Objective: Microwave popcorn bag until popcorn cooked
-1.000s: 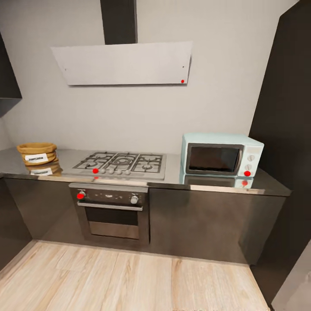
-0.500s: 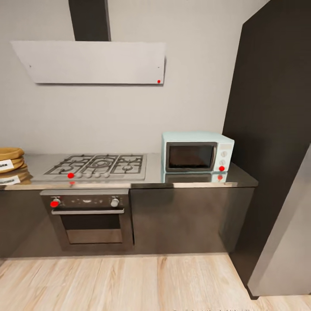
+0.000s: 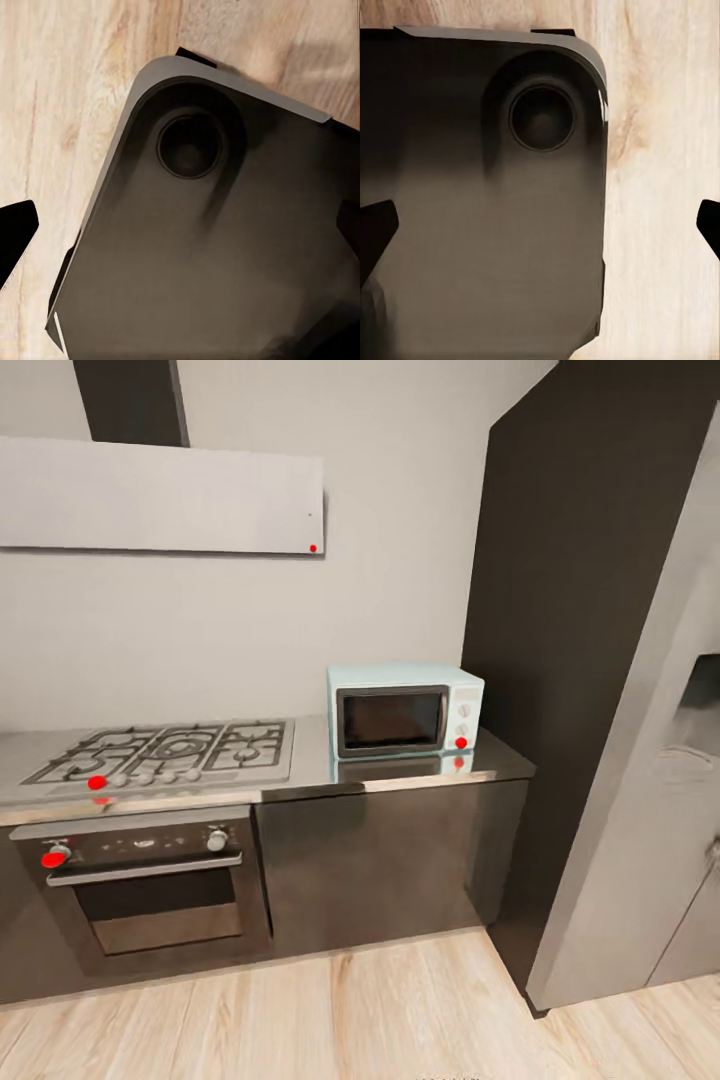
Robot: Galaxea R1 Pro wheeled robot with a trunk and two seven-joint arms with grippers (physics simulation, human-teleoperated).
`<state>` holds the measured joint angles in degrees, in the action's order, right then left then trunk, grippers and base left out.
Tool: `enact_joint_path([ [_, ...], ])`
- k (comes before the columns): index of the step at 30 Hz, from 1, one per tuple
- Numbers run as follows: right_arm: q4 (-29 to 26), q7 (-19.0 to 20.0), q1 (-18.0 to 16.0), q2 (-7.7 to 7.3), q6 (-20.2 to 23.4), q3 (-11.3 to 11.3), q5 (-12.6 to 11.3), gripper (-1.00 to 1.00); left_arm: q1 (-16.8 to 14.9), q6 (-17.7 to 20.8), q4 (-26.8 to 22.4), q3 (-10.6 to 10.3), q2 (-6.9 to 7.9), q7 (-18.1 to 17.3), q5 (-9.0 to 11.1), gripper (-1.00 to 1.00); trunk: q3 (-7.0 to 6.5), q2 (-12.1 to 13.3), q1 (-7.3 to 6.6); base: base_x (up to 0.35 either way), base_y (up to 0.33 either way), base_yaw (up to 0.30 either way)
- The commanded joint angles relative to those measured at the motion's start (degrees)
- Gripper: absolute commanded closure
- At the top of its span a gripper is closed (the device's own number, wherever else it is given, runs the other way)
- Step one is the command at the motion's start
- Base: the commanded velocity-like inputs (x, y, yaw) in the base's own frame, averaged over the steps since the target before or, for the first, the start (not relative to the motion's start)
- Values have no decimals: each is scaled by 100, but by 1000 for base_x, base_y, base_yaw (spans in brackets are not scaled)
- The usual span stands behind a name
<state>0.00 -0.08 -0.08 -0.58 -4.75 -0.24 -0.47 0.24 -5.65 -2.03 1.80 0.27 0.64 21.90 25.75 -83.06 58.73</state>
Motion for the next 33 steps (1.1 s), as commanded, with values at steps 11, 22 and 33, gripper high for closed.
enact_joint_path([
  [11, 0, -1, -1, 4, -16, -1, -12, -100, 2, -11, -8, -11, -14, 7, -4, -100, 4, -2, 0, 136, -84, -293],
  [22, 0, -1, -1, 6, 6, 68, 43, -100, 2, -15, -8, 7, -11, 7, -7, -100, 4, -2, 0, 193, -261, -35],
  [33, 0, -1, -1, 9, 2, 54, 22, -100, 2, -15, -8, 13, -1, 7, 16, -100, 4, -2, 0, 132, -247, 55],
])
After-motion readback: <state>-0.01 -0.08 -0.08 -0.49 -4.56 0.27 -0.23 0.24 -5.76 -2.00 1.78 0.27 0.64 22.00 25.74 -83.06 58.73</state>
